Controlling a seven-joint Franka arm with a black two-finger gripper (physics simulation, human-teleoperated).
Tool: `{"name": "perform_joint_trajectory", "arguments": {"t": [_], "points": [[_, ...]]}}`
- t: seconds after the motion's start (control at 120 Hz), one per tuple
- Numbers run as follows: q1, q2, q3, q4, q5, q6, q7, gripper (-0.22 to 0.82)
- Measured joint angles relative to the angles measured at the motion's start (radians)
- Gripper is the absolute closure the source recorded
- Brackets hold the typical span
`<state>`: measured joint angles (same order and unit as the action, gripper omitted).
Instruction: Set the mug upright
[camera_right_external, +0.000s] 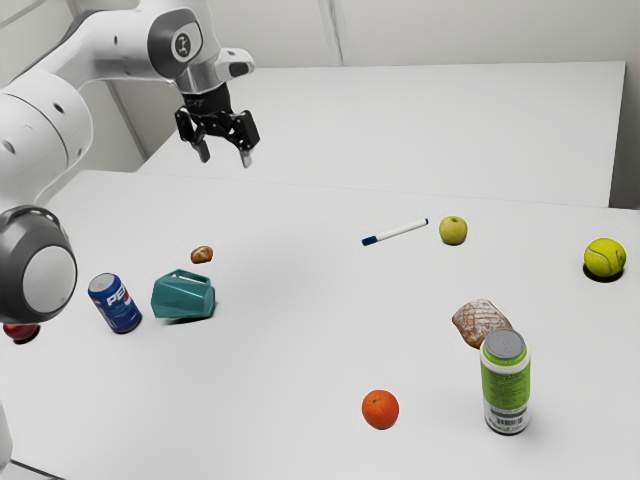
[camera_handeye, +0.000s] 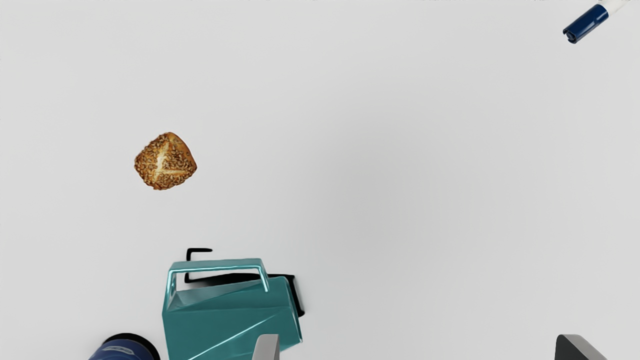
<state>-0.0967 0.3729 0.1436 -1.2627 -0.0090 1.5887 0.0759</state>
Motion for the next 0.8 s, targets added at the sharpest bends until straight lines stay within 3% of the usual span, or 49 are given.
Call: {"name": "perform_joint_trajectory", "arguments": {"t": [0.175,0.342,0.542,0.8], "points": [[-0.008,-0.002,0.008,-0.017,-0.024,0.015,0.004,0.0],[0.0,-0.107,0.023,-0.234,-0.08,0.093,-0.003,0.0],[-0.019,-0.257,0.146,-0.559,-0.21,0.232,-0.011,0.0],[-0.014,-0.296,0.237,-0.692,-0.248,0.317,-0.003,0.0]]}}
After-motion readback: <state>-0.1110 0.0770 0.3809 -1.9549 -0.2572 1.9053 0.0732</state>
